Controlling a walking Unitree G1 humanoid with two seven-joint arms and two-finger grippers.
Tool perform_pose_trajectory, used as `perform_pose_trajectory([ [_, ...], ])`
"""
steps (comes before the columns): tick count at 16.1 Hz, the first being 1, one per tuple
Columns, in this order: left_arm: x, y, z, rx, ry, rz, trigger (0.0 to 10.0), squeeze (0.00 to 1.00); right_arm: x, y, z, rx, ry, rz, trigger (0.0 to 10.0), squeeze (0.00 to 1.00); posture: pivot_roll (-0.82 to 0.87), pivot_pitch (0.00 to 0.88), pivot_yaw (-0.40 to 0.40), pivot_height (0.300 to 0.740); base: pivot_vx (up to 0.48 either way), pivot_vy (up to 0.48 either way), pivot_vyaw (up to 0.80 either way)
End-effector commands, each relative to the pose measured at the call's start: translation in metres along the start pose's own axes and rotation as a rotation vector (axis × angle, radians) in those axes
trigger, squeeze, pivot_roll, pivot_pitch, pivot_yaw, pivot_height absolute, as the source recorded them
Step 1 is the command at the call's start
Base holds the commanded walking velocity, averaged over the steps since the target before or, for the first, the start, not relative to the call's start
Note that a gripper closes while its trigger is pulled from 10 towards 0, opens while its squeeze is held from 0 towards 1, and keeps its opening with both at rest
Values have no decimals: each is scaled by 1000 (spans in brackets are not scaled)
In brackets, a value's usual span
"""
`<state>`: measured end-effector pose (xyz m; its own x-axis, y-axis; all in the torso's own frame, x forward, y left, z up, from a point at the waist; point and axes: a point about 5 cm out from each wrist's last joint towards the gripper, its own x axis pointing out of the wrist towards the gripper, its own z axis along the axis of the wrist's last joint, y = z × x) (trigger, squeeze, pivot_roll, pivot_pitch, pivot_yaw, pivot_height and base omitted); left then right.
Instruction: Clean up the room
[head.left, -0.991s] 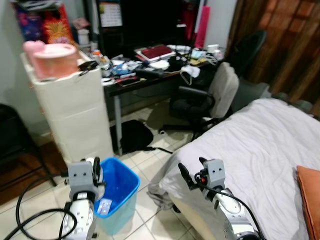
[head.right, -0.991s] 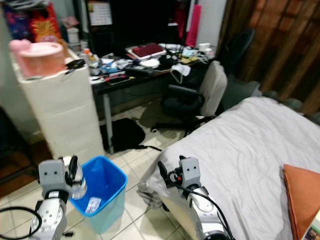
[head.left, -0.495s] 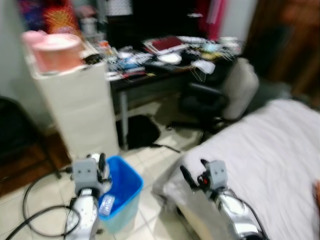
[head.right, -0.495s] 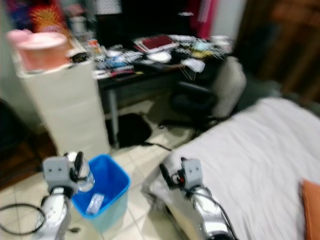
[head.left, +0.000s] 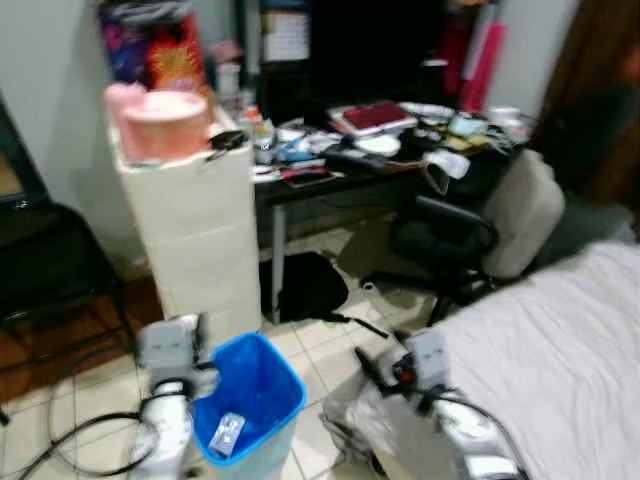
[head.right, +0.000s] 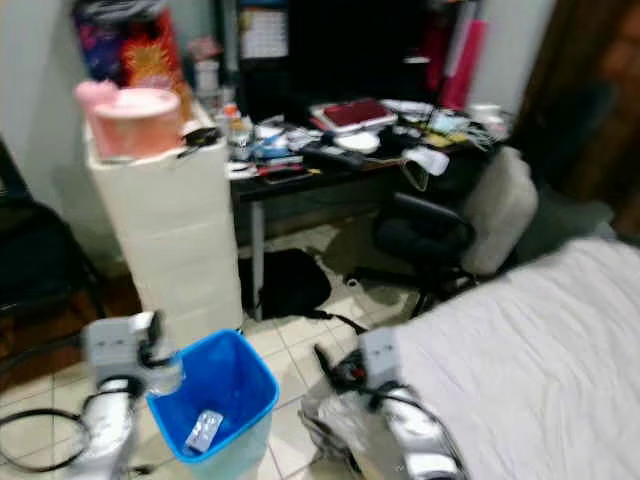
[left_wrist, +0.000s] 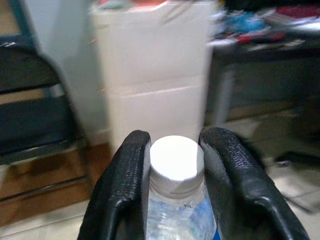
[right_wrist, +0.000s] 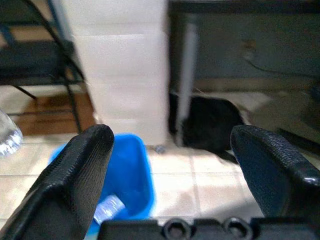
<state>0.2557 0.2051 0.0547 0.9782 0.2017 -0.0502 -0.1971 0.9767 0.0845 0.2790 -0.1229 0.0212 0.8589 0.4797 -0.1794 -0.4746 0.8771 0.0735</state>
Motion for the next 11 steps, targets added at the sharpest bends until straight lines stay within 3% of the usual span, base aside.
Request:
perform_pose_trajectory([
  [1, 7, -9, 14, -16, -66, -22, 10000, 0, -5, -9, 1, -20, 7, -7, 10000, 0, 119, 12, -70, 740, 0, 0, 0],
  [4, 6, -12, 11, -11, -61, -33, 10000, 0, -4, -10, 2, -23, 8, -5, 10000, 0, 124, 11, -69, 740, 0, 0, 713],
  [7, 11, -2, 7, 55, -44, -16, 10000, 0, -3, -6, 1, -19, 15, 6, 10000, 0, 128, 21, -73, 740, 0, 0, 0],
  [11, 13, 0, 7, 94, -55, -21, 10000, 0, -7, -6, -1, -18, 11, 15, 10000, 0, 112, 33, -73, 740, 0, 0, 0],
])
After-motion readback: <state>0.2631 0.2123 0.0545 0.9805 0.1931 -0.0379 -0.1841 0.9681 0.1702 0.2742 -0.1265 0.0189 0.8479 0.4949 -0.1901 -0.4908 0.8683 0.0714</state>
